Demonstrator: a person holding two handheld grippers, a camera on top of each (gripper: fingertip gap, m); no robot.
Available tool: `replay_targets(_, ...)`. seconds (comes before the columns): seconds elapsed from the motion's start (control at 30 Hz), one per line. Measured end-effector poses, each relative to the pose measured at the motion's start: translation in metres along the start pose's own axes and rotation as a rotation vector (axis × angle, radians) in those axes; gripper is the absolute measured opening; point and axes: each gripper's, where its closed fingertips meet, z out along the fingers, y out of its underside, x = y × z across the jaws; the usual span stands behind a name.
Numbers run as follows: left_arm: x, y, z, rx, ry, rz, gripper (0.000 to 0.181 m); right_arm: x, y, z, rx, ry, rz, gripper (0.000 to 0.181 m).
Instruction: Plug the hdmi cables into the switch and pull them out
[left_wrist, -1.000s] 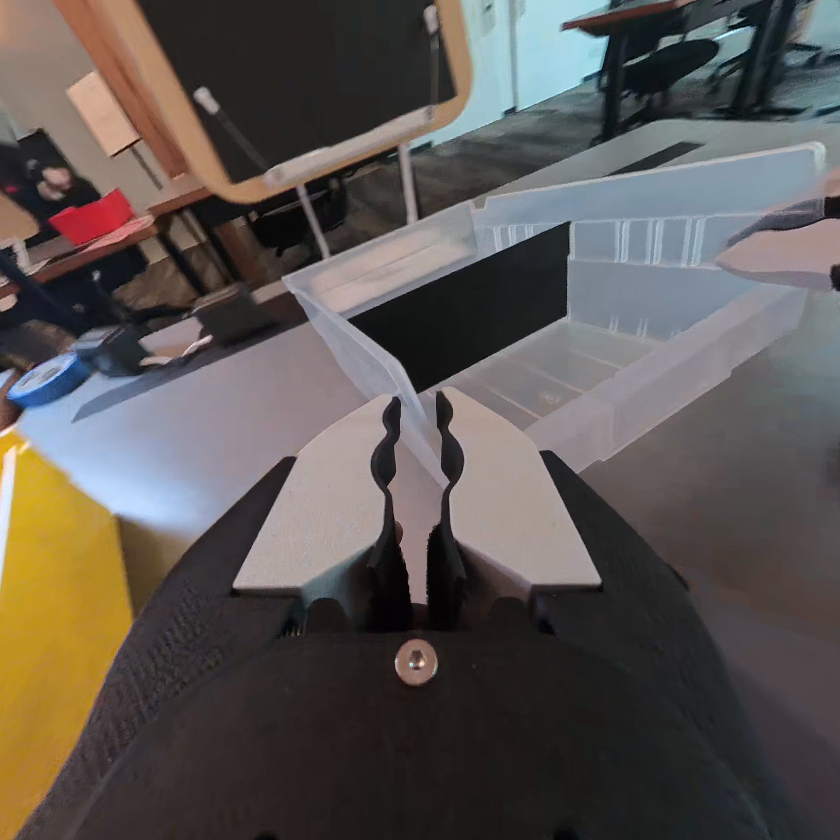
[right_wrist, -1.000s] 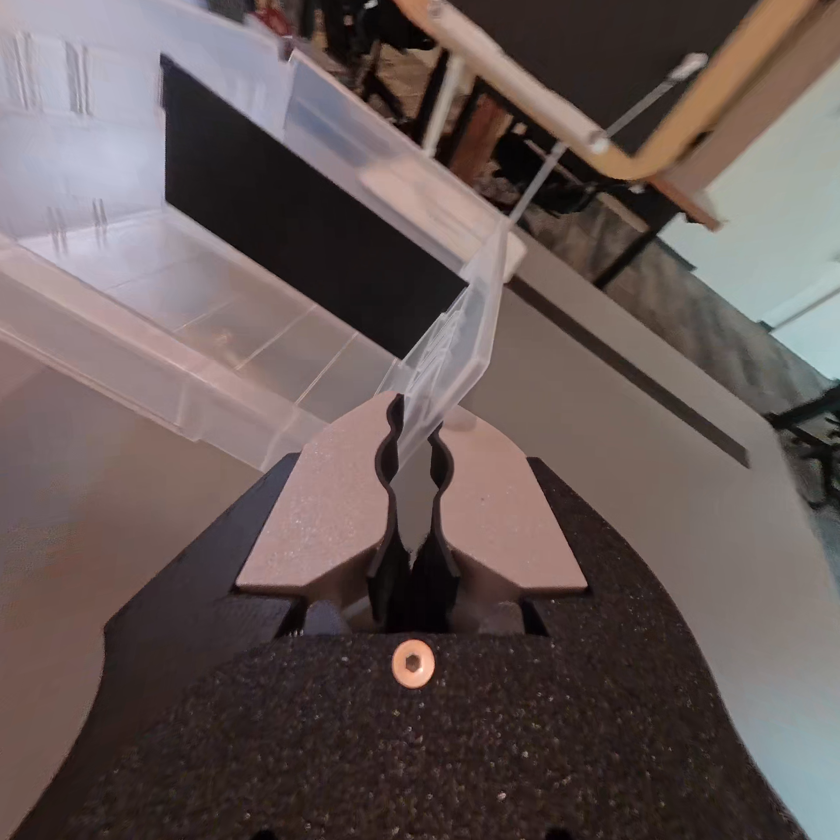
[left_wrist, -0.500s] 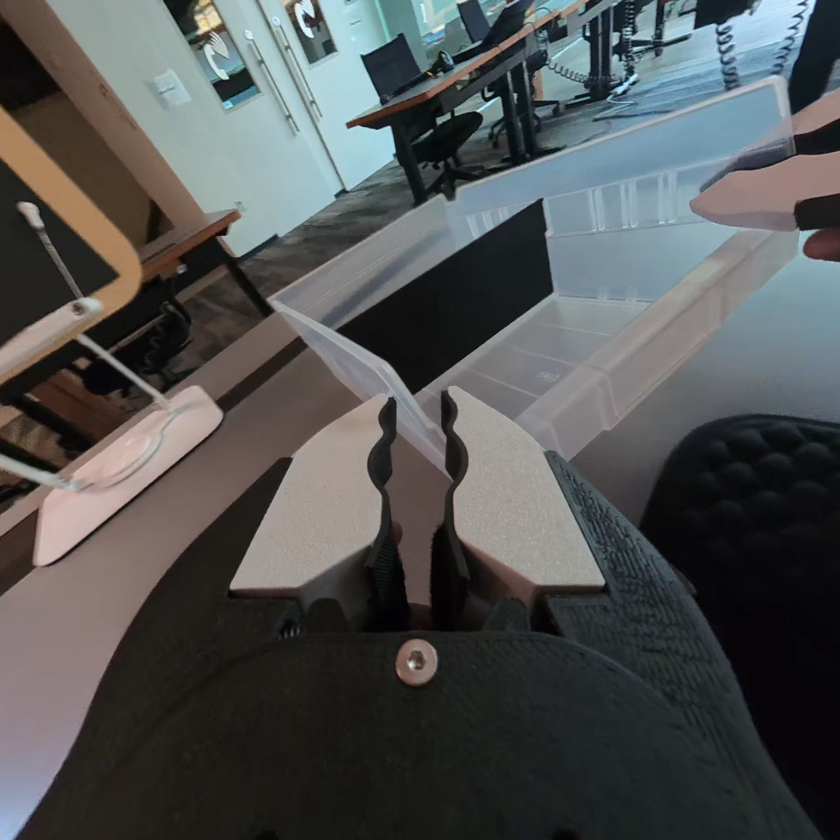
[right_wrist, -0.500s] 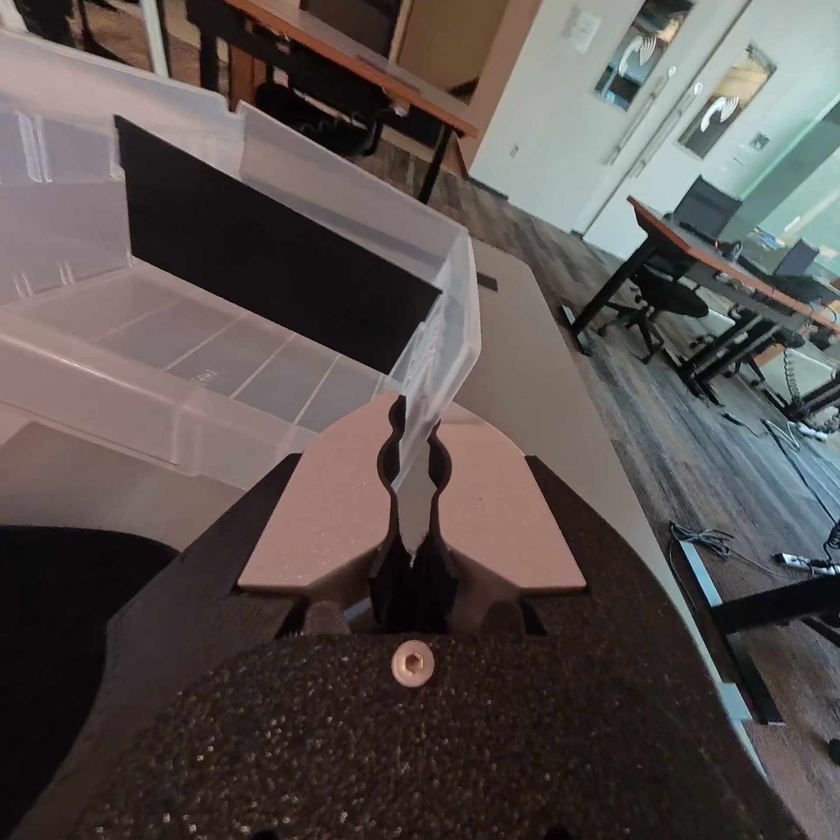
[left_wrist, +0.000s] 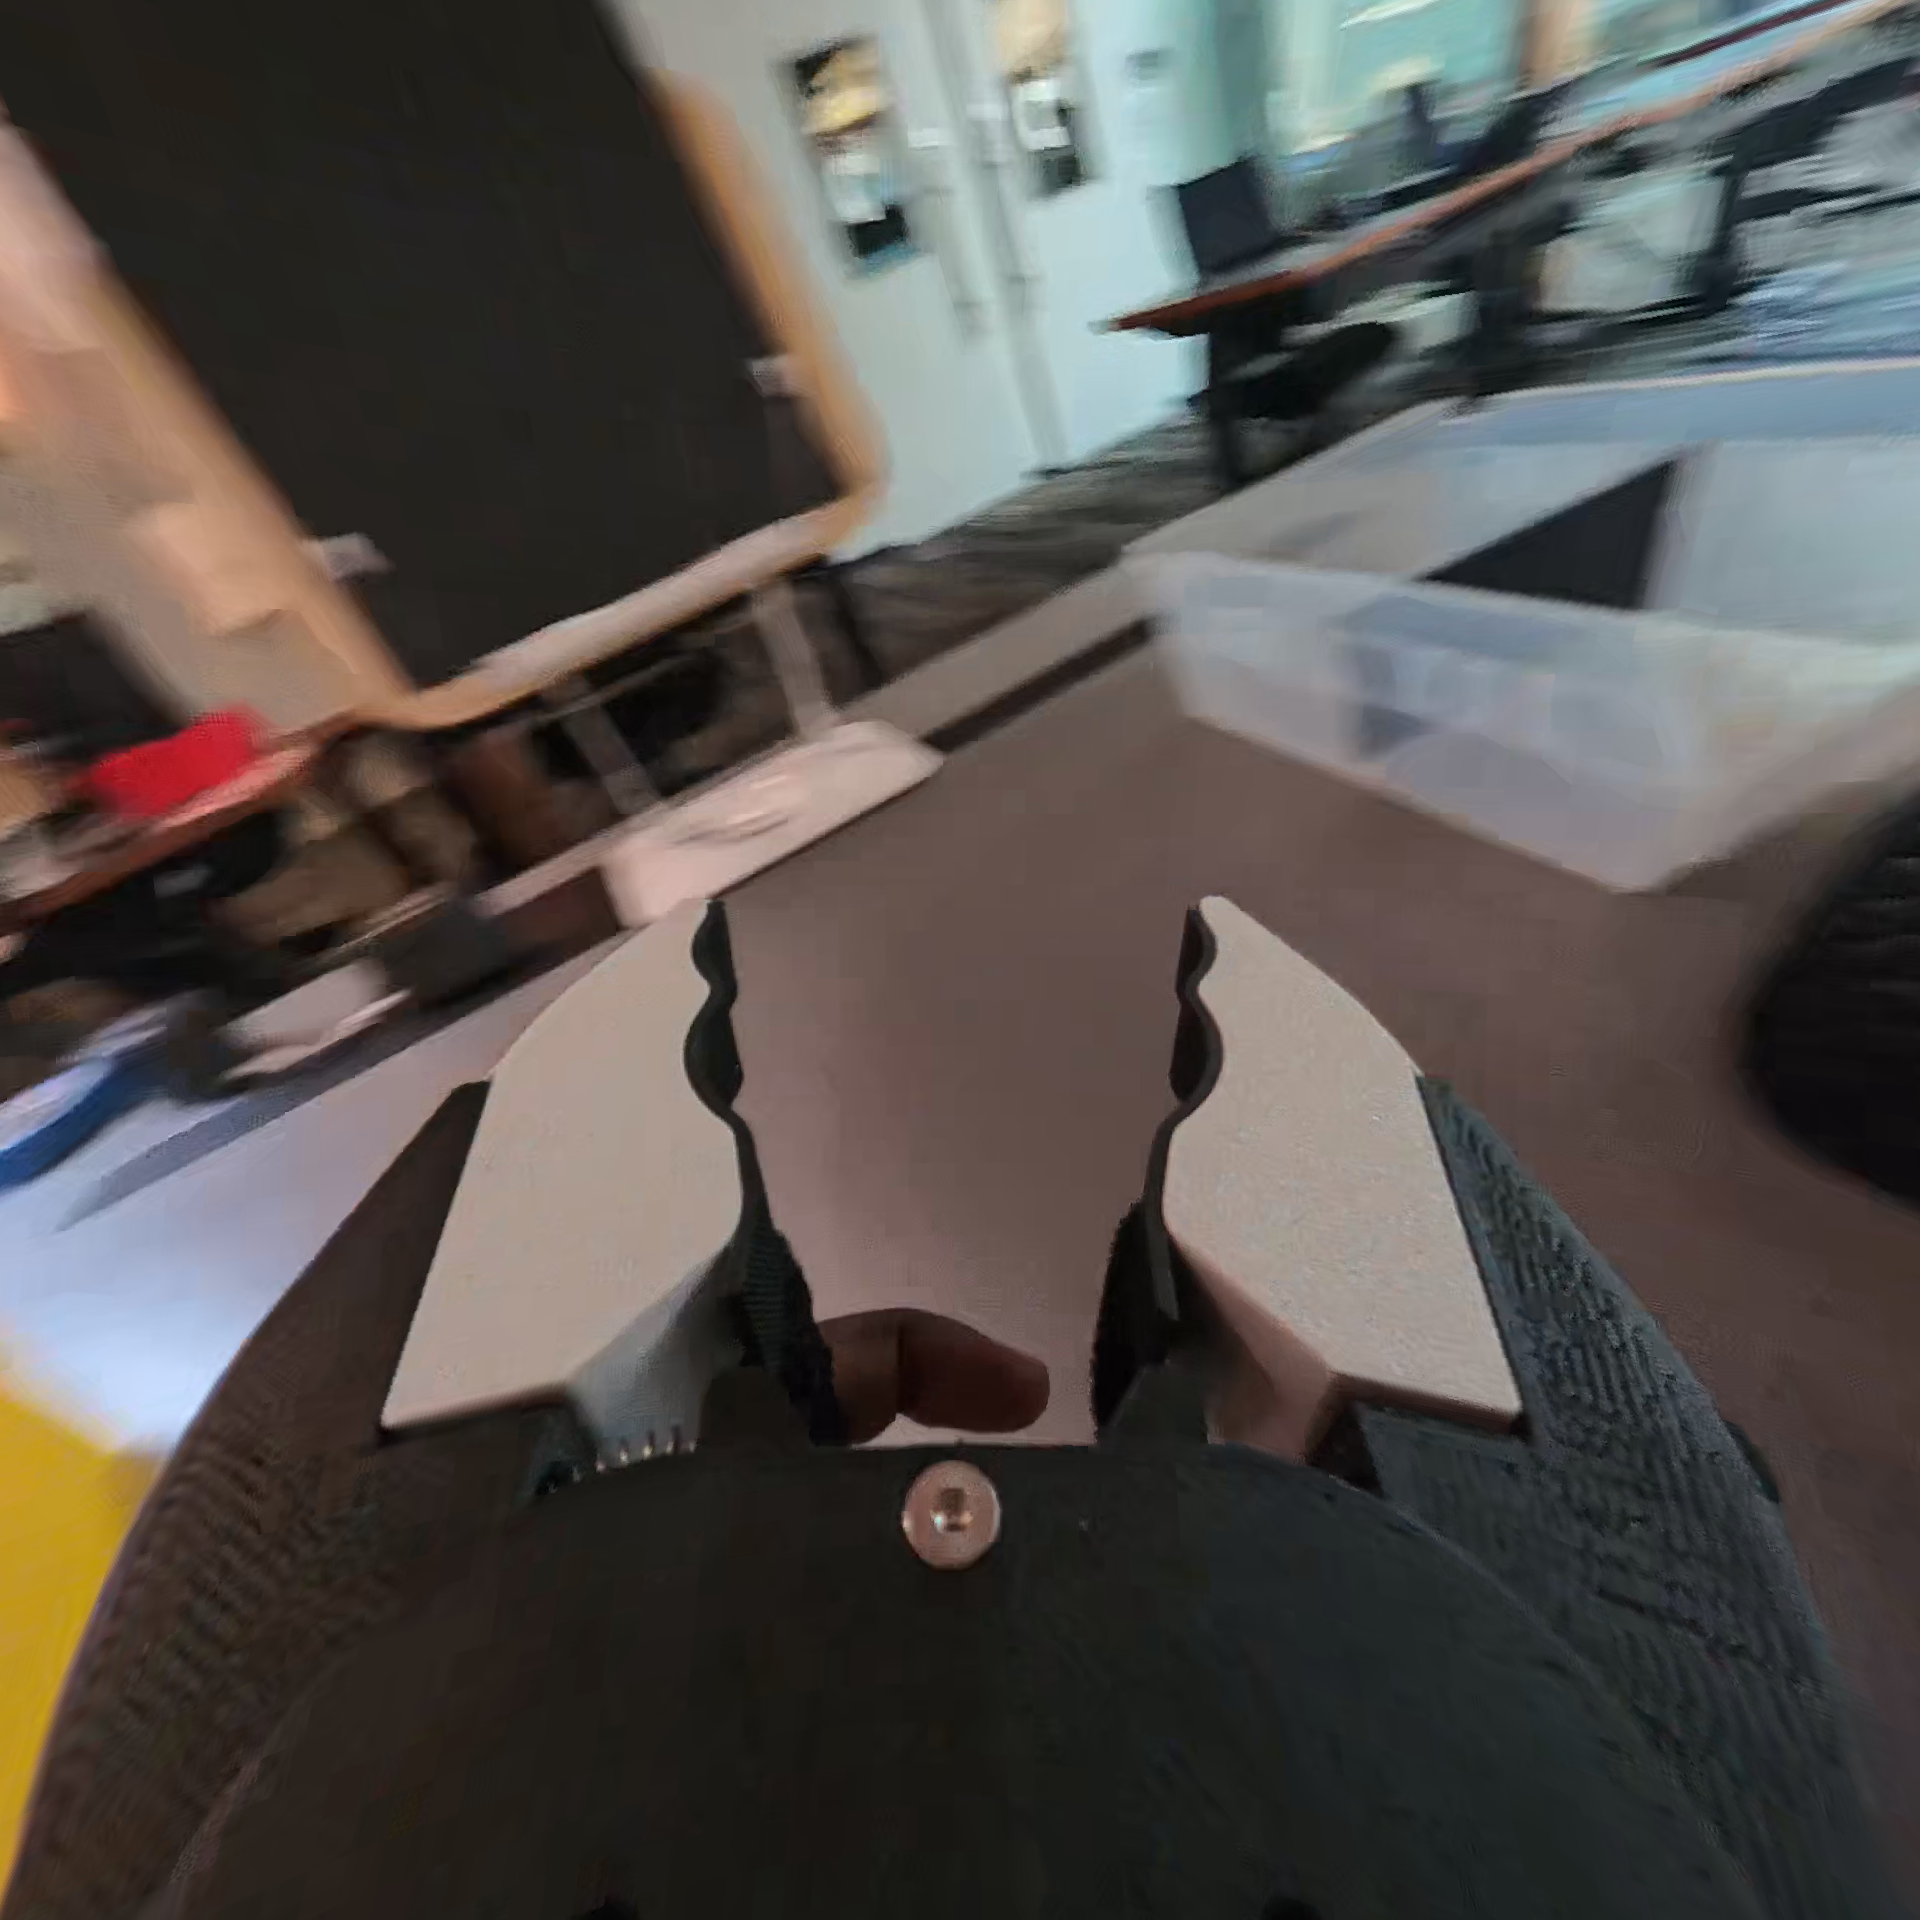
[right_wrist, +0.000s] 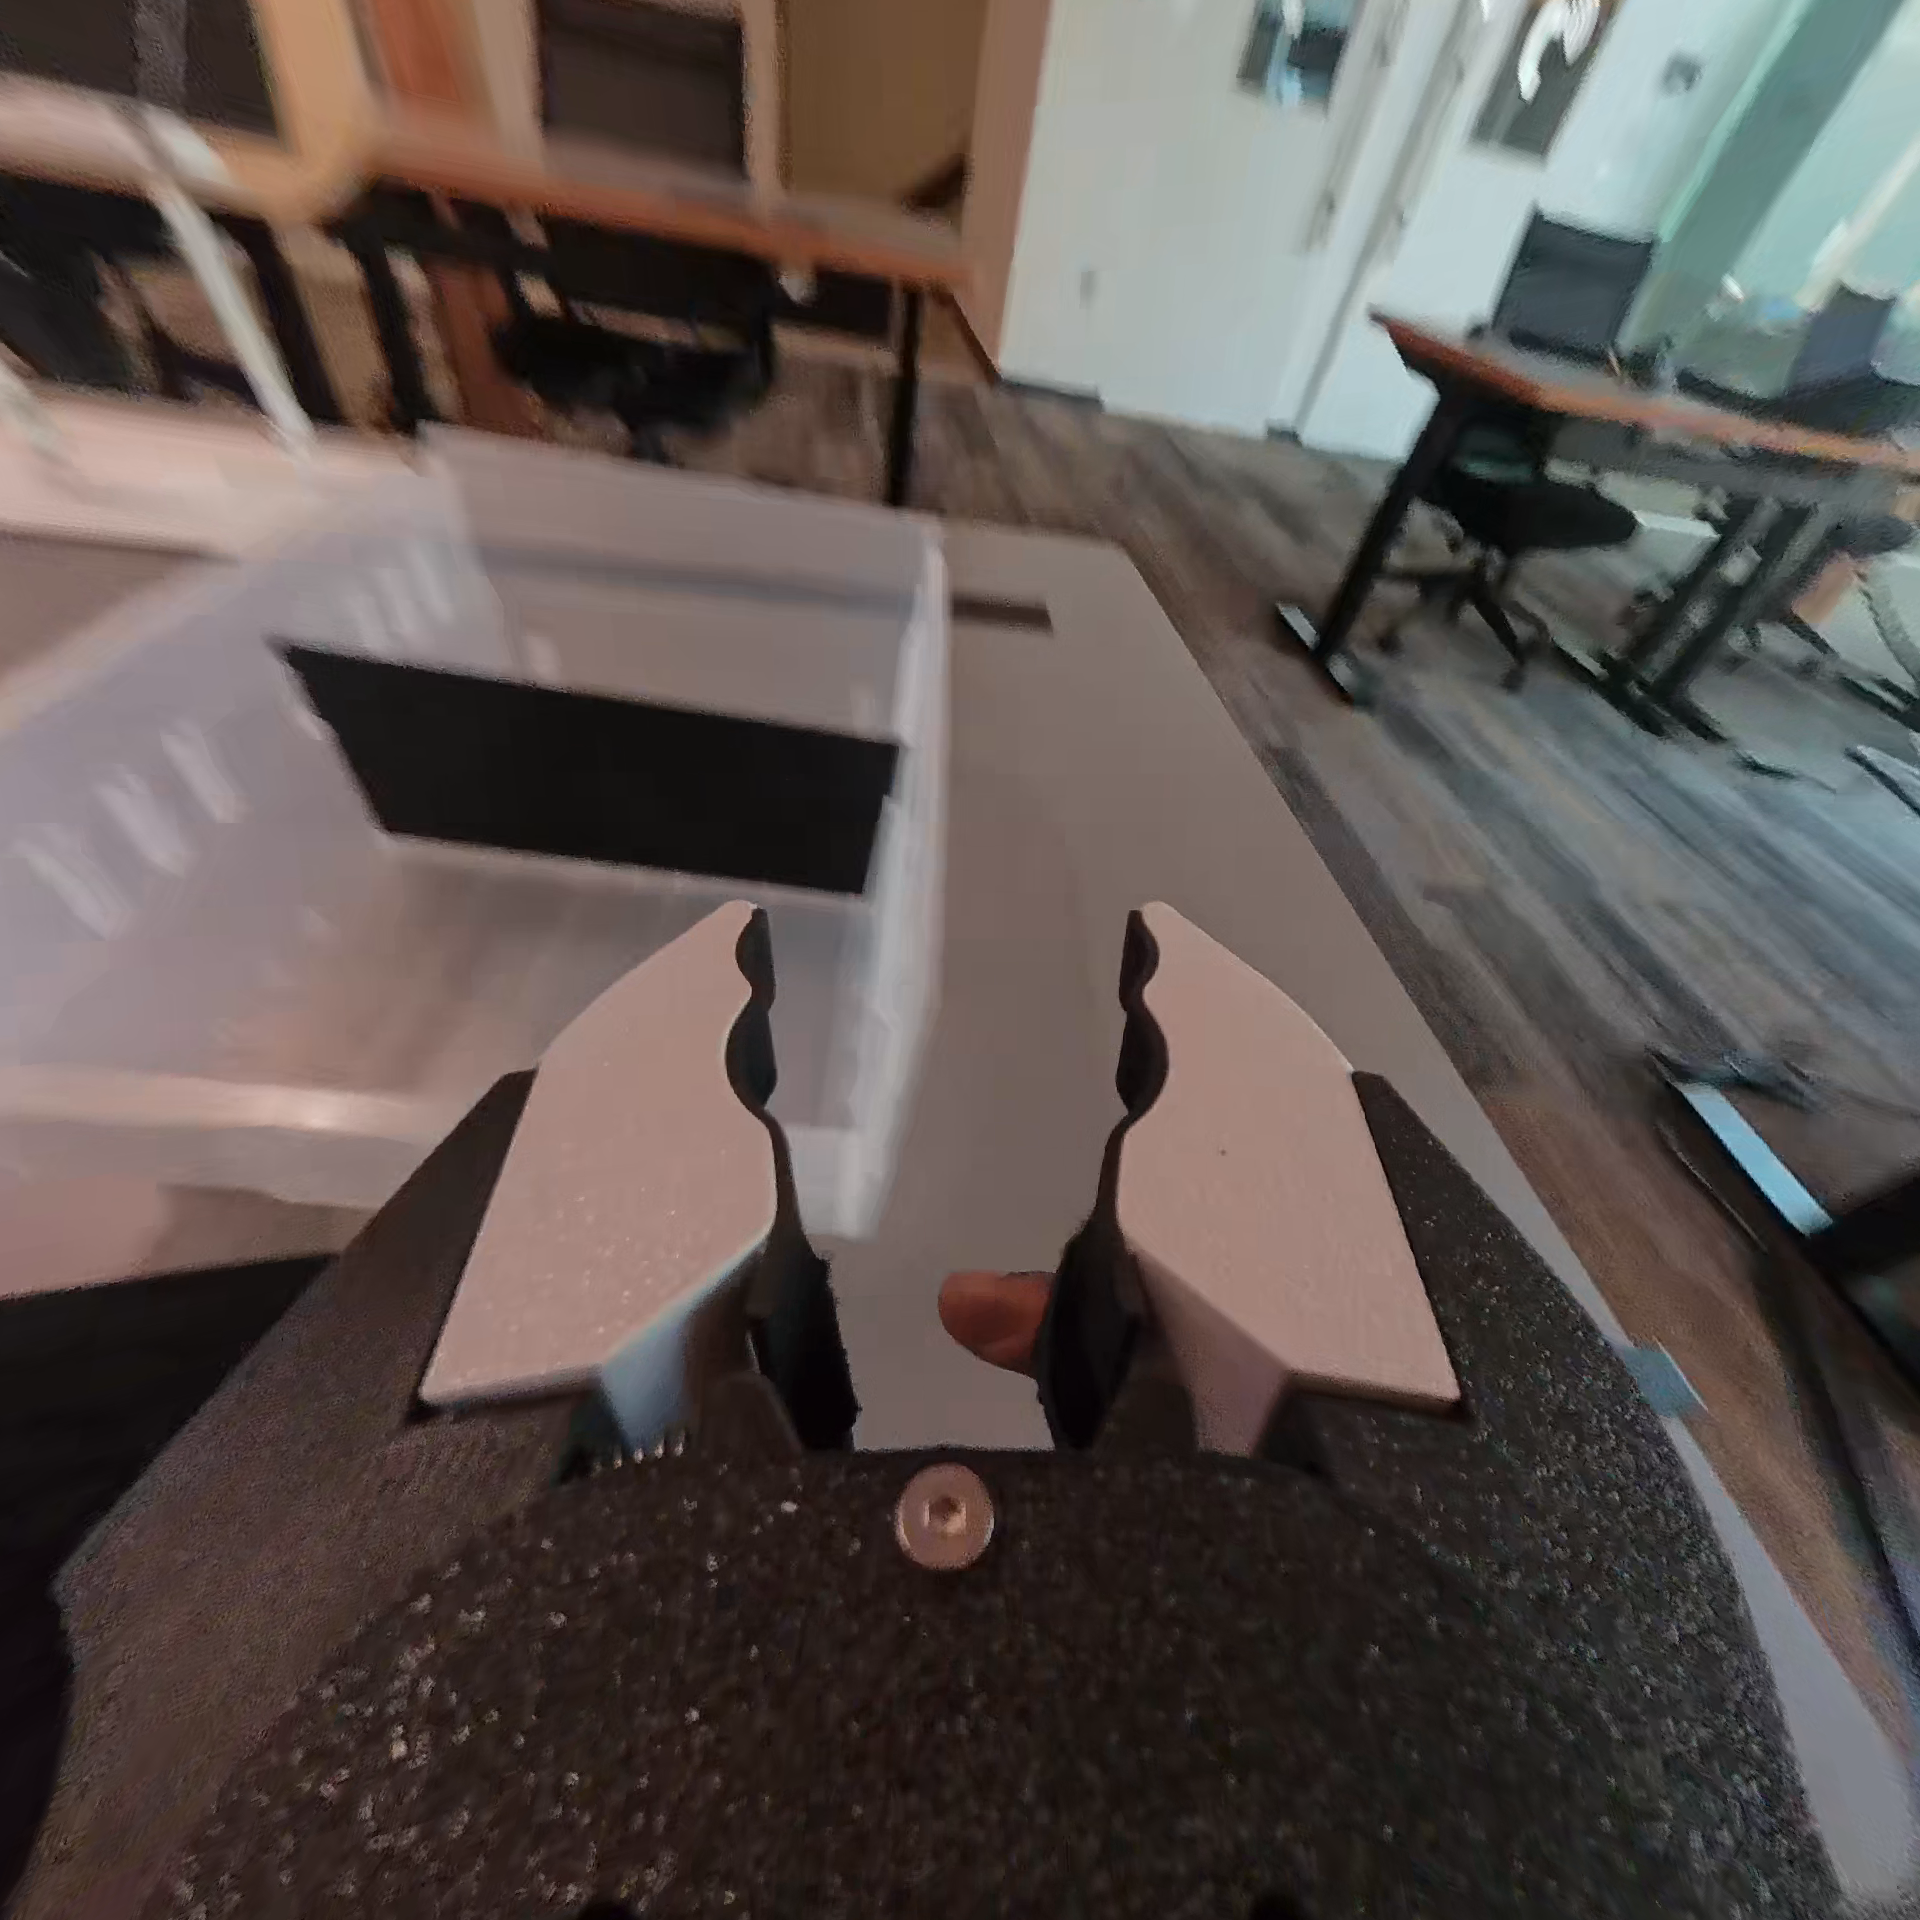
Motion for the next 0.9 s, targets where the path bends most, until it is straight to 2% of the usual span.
replay_targets(0.07, -0.073, 0.021, -0.038, -0.056, -0.178, 0.005, 0.081, -0.038, -0.03, -0.006, 0.097, -0.157, 0.04, 0.065)
replay_targets(0.1, -0.101, 0.032, -0.055, -0.105, -0.228, 0.013, 0.081, -0.067, -0.042, -0.008, 0.135, -0.285, 0.061, 0.073)
replay_targets(0.17, -0.145, 0.052, -0.084, -0.202, -0.306, 0.03, 0.084, -0.129, -0.058, -0.015, 0.166, -0.56, 0.074, 0.106)
replay_targets(0.2, -0.157, 0.06, -0.097, -0.237, -0.326, 0.033, 0.086, -0.152, -0.058, -0.015, 0.143, -0.639, 0.07, 0.114)
replay_targets(0.23, -0.165, 0.068, -0.106, -0.27, -0.338, 0.029, 0.088, -0.17, -0.052, -0.01, 0.101, -0.668, 0.048, 0.12)
replay_targets(0.3, -0.168, 0.091, -0.117, -0.331, -0.336, 0.007, 0.09, -0.191, -0.034, 0.008, -0.006, -0.612, -0.021, 0.121)
replay_targets(0.4, -0.161, 0.129, -0.11, -0.403, -0.319, -0.024, 0.088, -0.22, -0.013, 0.029, -0.116, -0.563, -0.102, 0.112)
replay_targets(0.43, -0.163, 0.137, -0.104, -0.413, -0.344, -0.008, 0.08, -0.229, -0.005, 0.033, -0.155, -0.562, -0.133, 0.109)
replay_targets(0.5, -0.179, 0.139, -0.096, -0.408, -0.453, 0.089, 0.04, -0.229, 0.013, 0.045, -0.229, -0.468, -0.225, 0.098)
replay_targets(0.53, -0.184, 0.137, -0.092, -0.399, -0.483, 0.136, 0.019, -0.223, 0.022, 0.05, -0.262, -0.402, -0.284, 0.081)
replay_targets(0.57, -0.183, 0.136, -0.085, -0.394, -0.469, 0.148, 0.014, -0.215, 0.029, 0.054, -0.282, -0.335, -0.331, 0.055)
replay_targets(0.63, -0.18, 0.134, -0.074, -0.378, -0.432, 0.134, 0.016, -0.213, 0.032, 0.058, -0.273, -0.311, -0.3, 0.022)
replay_targets(0.73, -0.179, 0.134, -0.067, -0.358, -0.395, 0.141, 0.016, -0.187, 0.035, 0.065, -0.298, -0.158, -0.324, 0.008)
replay_targets(0.9, -0.176, 0.132, -0.067, -0.301, -0.321, 0.141, 0.012, -0.17, 0.039, 0.064, -0.317, -0.152, -0.222, 0.006)
